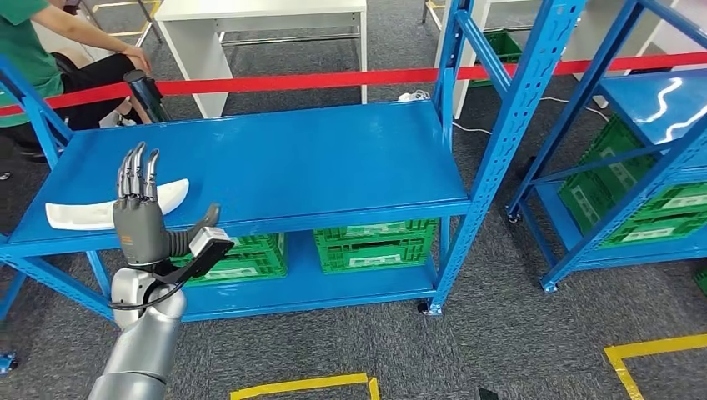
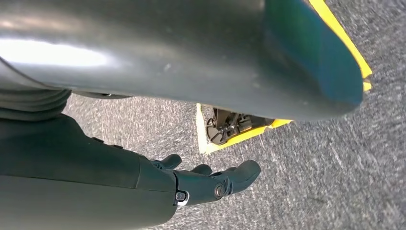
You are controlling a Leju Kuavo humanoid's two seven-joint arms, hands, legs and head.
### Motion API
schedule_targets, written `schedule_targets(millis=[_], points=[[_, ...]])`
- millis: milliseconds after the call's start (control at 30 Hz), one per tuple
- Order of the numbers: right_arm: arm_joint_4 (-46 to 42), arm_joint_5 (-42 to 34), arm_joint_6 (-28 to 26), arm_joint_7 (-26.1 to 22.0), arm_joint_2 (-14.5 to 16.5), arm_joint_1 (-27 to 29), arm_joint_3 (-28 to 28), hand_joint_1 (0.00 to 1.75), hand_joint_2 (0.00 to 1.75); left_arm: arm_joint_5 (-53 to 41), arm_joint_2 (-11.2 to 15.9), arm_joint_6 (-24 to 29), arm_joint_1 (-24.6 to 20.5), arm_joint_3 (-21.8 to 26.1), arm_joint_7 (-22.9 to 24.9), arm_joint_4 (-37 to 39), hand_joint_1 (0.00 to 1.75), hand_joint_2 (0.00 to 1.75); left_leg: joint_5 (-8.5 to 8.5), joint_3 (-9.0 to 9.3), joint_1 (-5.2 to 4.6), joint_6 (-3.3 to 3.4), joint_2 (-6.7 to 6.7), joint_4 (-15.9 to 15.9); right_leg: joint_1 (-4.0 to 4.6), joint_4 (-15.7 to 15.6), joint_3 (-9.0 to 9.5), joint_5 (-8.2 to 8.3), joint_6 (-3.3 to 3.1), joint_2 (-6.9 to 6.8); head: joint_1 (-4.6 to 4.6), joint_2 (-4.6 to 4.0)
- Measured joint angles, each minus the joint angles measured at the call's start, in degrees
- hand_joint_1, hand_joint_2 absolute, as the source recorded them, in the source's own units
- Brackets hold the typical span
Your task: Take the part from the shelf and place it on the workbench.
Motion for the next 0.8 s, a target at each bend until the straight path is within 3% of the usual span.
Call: schedule_targets(millis=[33,67,133,200,233,267,300,367,400,467,567,600,700,800], points=[[0.0,0.0,0.1,-0.1,0.0,0.0,0.0,0.00,0.00,-0.3,0.0,0.0,-0.3,0.0,0.5,0.9,0.00,1.75,1.07,0.34,0.20,-0.17,0.24,-0.8,-0.04,0.0,0.11,-0.12,0.08,-0.58,-0.01,0.00],[0.0,0.0,0.2,-0.2,0.1,0.0,0.0,0.00,0.00,-0.7,0.0,0.0,-0.7,0.1,1.0,1.7,0.00,1.75,2.97,1.75,0.33,-0.24,0.77,-3.6,-0.07,0.1,0.28,-0.27,0.21,-1.16,-0.01,0.00],[0.0,0.0,0.2,-0.3,0.1,0.0,0.0,0.00,0.00,-1.2,0.0,0.0,-2.0,0.1,1.9,3.3,0.00,1.75,6.24,5.66,0.13,0.00,3.20,-11.3,0.06,0.2,0.62,-0.70,0.71,-2.15,-0.03,0.00],[0.0,-0.4,-0.2,-0.5,0.2,-0.1,0.0,0.00,0.00,-1.4,0.0,0.0,-3.4,0.1,2.5,5.1,0.00,1.75,7.14,7.61,-0.29,0.78,4.70,-15.3,0.33,0.3,0.80,-0.93,1.34,-2.94,0.03,0.00],[0.0,-0.6,-0.5,-0.6,0.2,-0.1,-0.1,0.00,0.00,-1.7,0.0,0.0,-3.8,0.1,2.7,5.9,0.00,1.75,7.08,7.67,-0.51,1.23,4.40,-15.5,0.43,0.2,0.83,-0.91,1.65,-3.31,0.07,0.00],[0.0,-0.8,-0.7,-0.7,0.3,-0.2,-0.1,0.00,0.00,-2.1,0.1,0.0,-4.1,0.1,2.9,6.7,0.00,1.31,7.31,7.64,-0.49,1.59,4.03,-15.6,0.43,0.0,0.92,-0.91,1.84,-3.70,0.08,0.00],[0.0,-0.9,-0.8,-0.7,0.3,-0.2,-0.2,0.00,0.00,-2.6,0.1,0.0,-4.5,0.0,3.1,7.4,0.00,0.87,7.51,7.67,-0.51,1.75,3.76,-15.8,0.48,-0.2,1.05,-0.79,1.58,-3.96,0.14,0.00],[0.0,-1.0,-0.8,-0.7,0.3,-0.3,-0.3,0.00,0.00,-4.1,0.1,0.0,-5.5,-0.2,3.6,8.7,0.00,0.00,7.82,7.82,-0.44,1.90,3.33,-16.2,0.59,-0.6,1.34,-0.72,0.59,-4.17,0.39,0.00],[0.0,-0.8,-0.7,-0.6,0.3,-0.4,-0.3,0.00,0.00,-5.1,0.1,0.0,-6.1,-0.3,3.8,9.3,0.00,0.00,7.78,7.85,-0.46,1.95,3.23,-16.2,0.62,-0.8,1.51,-0.59,0.09,-4.16,0.54,0.00],[0.0,-0.4,-0.6,-0.4,0.3,-0.6,-0.3,0.00,0.00,-7.6,0.2,0.0,-7.1,-0.4,4.2,10.5,0.00,0.00,7.60,7.95,-0.54,2.22,3.17,-16.2,0.55,-0.9,1.75,-0.55,0.13,-4.15,0.63,0.00],[0.0,0.3,-0.1,-0.1,0.4,-0.7,-0.3,0.00,0.00,-10.6,0.3,0.0,-8.9,-0.6,4.8,12.1,0.00,1.31,7.50,7.95,-0.63,2.50,3.26,-16.1,0.43,-1.2,1.85,-0.39,1.23,-4.07,0.64,0.00],[0.0,0.5,0.0,-0.1,0.4,-0.7,-0.3,0.00,0.00,-11.2,0.4,0.0,-9.7,-0.7,5.0,12.7,0.00,1.31,7.50,7.94,-0.65,2.56,3.31,-16.1,0.38,-1.3,1.86,-0.35,1.74,-4.04,0.64,0.00],[0.0,1.0,0.5,0.0,0.4,-0.7,-0.3,0.00,0.00,-11.7,0.8,-0.2,-12.3,-0.9,5.5,15.7,0.00,0.00,7.55,7.91,-0.70,2.70,3.42,-16.1,0.31,-1.4,1.83,-0.22,2.51,-3.95,0.62,0.00],[0.0,1.5,1.1,-0.2,0.4,-0.7,-0.3,0.00,0.00,-10.0,1.0,-1.2,-15.7,-1.5,5.2,20.4,0.00,0.00,7.65,7.89,-0.70,2.74,3.44,-16.0,0.33,-1.3,1.81,-0.14,2.66,-3.92,0.61,0.00]])
